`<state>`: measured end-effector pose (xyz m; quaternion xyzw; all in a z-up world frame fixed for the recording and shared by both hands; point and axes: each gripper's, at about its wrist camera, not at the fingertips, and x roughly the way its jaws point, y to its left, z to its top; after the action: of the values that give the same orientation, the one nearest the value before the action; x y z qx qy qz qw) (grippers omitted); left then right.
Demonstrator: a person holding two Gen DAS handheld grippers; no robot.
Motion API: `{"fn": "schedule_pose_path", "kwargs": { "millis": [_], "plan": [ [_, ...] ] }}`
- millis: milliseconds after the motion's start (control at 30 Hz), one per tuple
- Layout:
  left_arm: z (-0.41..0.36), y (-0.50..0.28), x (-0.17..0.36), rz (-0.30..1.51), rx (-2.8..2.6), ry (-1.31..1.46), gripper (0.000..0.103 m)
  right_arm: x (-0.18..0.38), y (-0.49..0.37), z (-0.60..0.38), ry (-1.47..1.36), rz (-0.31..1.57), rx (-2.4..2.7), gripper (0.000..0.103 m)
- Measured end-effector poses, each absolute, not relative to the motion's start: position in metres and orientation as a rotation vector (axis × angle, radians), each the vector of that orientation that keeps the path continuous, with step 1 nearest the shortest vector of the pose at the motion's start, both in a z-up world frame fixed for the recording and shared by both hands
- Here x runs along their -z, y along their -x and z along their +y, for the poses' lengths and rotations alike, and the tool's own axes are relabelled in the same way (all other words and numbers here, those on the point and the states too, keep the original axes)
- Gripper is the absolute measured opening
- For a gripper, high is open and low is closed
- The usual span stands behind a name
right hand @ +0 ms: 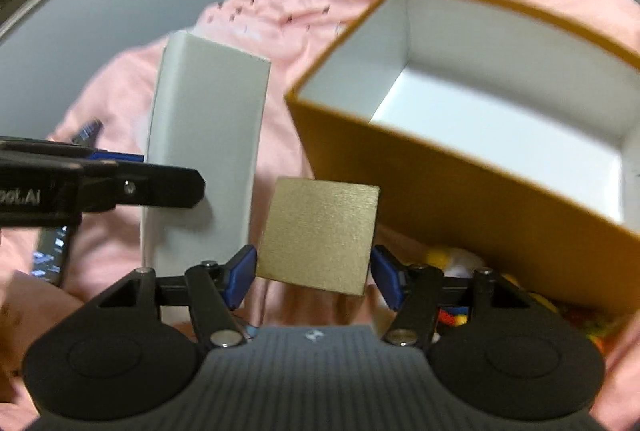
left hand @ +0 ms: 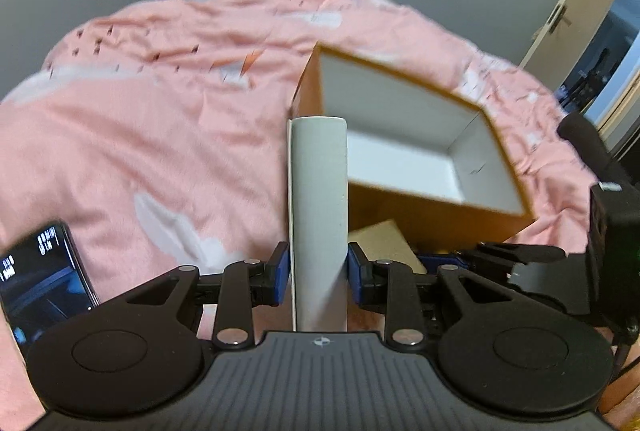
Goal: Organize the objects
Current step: 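Carry the white box and gold box over the orange box and lower them inside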
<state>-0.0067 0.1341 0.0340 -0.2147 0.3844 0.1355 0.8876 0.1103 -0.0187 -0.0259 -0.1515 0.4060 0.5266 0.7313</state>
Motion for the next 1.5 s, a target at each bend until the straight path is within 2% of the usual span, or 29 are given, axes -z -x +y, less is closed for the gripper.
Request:
{"fn": "schedule_pose_path", "kwargs": {
  "millis": [300, 533, 700, 833, 1167, 1433, 1500],
  "plan": [
    [0.111, -0.027, -0.092, 0.71, -0.158, 0.332, 0.033, -0.047, -0.135, -0.073, 0.168, 0.832, -1.133, 0.062],
    [0.103, -0.094, -0.104, 0.719, -0.112, 0.236, 0.033, -0.079, -0.175, -0.079, 0.098, 0.729, -1.056, 0.062],
    [0.108, -0.148, -0.083, 0.809, -0.16, 0.182, 0.033, -0.069, -0.204, -0.063, 0.095, 0.73, -0.959, 0.062],
    [0.118, -0.18, -0.047, 0.921, -0.212, 0.184, 0.033, -0.043, -0.225, -0.052, 0.094, 0.781, -0.929, 0.062],
    [0.119, -0.203, 0.018, 1.124, -0.315, 0.138, 0.033, 0.002, -0.249, -0.033, 0.127, 0.855, -0.96, 0.062],
    [0.087, -0.225, 0.044, 1.209, -0.438, -0.186, 0.033, 0.02, -0.257, -0.031, 0.125, 0.88, -0.96, 0.062],
    [0.084, -0.228, 0.052, 1.247, -0.414, -0.176, 0.033, 0.022, -0.257, -0.032, 0.131, 0.881, -0.954, 0.062]
  ]
}}
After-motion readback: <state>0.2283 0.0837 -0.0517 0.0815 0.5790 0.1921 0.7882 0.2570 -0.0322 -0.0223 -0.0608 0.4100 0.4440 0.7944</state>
